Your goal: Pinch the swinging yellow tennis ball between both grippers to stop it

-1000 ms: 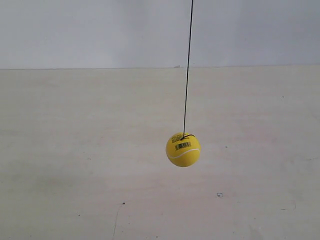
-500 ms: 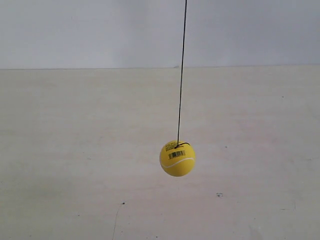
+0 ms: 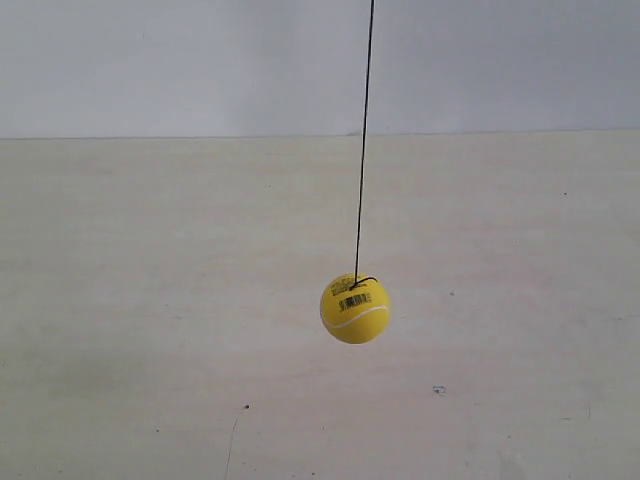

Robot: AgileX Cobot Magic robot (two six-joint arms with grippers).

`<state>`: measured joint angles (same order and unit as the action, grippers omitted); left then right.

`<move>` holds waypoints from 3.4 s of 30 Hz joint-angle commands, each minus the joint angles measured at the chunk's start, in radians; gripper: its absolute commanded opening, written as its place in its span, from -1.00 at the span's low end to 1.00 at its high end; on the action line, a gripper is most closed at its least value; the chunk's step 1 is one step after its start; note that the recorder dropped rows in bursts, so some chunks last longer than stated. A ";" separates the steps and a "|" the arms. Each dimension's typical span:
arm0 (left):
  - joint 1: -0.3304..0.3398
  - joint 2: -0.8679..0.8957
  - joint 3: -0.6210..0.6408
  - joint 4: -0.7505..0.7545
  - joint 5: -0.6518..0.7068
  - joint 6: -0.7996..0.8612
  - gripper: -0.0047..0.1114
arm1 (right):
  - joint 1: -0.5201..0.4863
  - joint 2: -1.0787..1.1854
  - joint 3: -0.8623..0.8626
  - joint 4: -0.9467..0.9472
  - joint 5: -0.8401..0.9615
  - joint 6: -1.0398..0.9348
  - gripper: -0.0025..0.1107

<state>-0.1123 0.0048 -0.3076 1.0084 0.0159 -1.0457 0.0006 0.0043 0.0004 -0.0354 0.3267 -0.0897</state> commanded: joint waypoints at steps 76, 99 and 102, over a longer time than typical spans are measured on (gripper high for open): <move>0.131 -0.005 0.308 -1.071 0.290 1.107 -0.84 | -0.001 -0.004 0.000 -0.001 -0.001 0.003 -0.96; 0.131 -0.005 0.308 -1.071 0.290 1.107 -0.84 | -0.001 -0.004 0.000 -0.001 -0.004 0.003 -0.96; 0.131 -0.005 0.308 -1.071 0.290 1.107 -0.84 | -0.001 -0.004 0.000 -0.001 -0.004 0.003 -0.96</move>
<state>0.0231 0.0022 -0.0033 -0.0524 0.3057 0.0566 0.0006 0.0043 0.0004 -0.0354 0.3306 -0.0881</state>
